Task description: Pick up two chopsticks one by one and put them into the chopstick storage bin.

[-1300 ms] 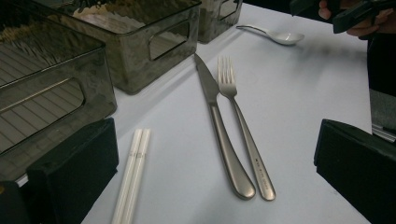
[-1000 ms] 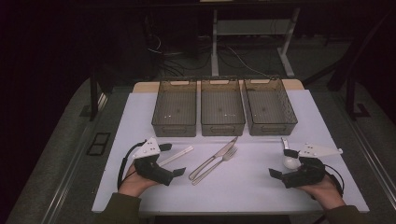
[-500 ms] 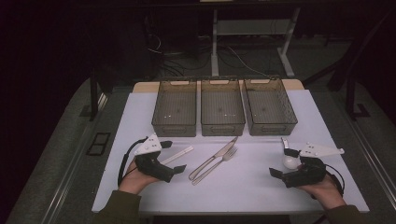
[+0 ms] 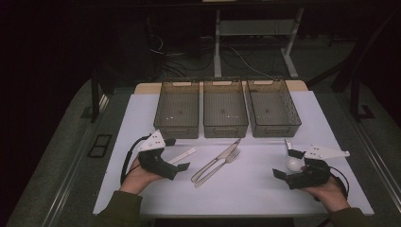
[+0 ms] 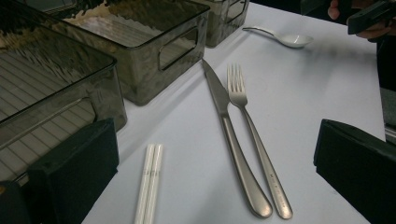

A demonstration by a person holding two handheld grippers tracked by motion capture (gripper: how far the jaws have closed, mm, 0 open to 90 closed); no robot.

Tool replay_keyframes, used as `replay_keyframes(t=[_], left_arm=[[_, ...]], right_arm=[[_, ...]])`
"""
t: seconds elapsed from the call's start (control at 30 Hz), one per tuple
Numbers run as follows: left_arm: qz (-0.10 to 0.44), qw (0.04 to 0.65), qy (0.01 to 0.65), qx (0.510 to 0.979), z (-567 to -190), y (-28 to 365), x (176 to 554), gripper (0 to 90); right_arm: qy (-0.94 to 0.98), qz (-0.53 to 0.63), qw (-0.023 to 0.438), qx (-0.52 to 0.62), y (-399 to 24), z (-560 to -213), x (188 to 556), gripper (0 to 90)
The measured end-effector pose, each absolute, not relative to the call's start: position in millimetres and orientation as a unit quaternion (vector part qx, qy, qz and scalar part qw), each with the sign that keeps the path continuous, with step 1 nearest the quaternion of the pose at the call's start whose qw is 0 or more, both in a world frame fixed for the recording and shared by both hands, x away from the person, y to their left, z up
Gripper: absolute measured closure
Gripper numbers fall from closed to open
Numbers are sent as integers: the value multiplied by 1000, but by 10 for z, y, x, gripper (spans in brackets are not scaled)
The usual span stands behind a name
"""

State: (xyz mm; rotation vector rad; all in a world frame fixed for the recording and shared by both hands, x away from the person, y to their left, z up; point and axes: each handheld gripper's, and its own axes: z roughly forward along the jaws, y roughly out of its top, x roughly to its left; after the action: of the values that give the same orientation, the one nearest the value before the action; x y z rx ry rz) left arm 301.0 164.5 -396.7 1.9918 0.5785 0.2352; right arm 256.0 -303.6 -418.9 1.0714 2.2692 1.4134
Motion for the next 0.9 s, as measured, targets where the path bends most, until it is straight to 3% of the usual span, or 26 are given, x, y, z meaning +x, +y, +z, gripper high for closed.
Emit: replay_keyframes(t=[0.9], left_arm=[[101,495,241,829,-3938,1617,3226,0]], right_arm=[[790,483,130,354,-3010,-4231,2641,11]])
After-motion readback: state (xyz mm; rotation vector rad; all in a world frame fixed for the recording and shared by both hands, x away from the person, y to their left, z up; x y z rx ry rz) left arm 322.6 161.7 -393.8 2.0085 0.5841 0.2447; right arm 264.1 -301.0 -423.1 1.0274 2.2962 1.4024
